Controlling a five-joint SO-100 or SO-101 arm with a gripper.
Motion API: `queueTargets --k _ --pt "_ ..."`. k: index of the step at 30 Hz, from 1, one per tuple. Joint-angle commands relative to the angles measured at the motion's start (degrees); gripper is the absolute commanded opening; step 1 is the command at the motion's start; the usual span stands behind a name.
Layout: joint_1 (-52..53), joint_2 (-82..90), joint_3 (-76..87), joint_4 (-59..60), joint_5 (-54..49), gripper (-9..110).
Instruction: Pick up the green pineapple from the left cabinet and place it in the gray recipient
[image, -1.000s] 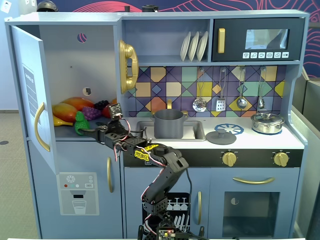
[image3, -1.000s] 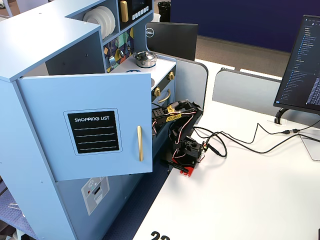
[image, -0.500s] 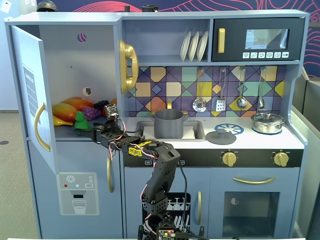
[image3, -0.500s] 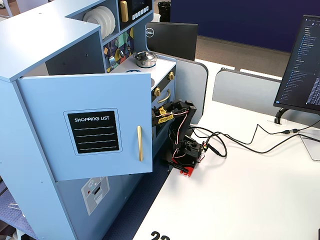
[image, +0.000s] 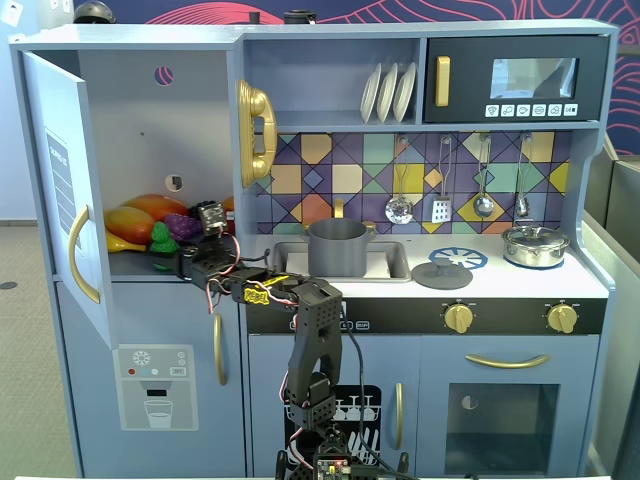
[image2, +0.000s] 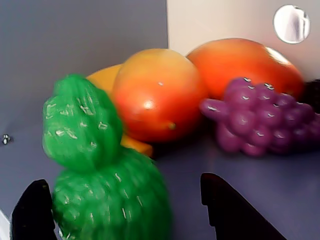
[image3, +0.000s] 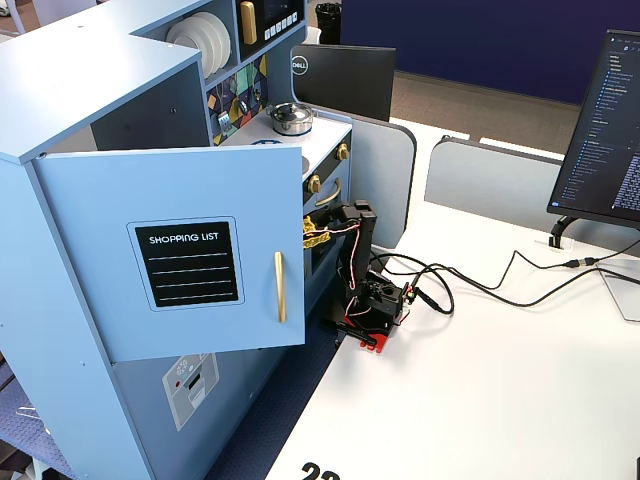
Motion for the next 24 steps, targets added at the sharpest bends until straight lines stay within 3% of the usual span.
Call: queueTargets --k 1,6,14,24 --pt "-1.49 -1.14 -7.03 -1.41 -0.79 27" --pt "-2.99 -1.49 -7.65 0.26 -4.57 1" --pt "-3.52 6.15 -6.50 -1.23 -6.15 0" --pt "-4.66 40.87 14.77 -1.58 -13.27 0"
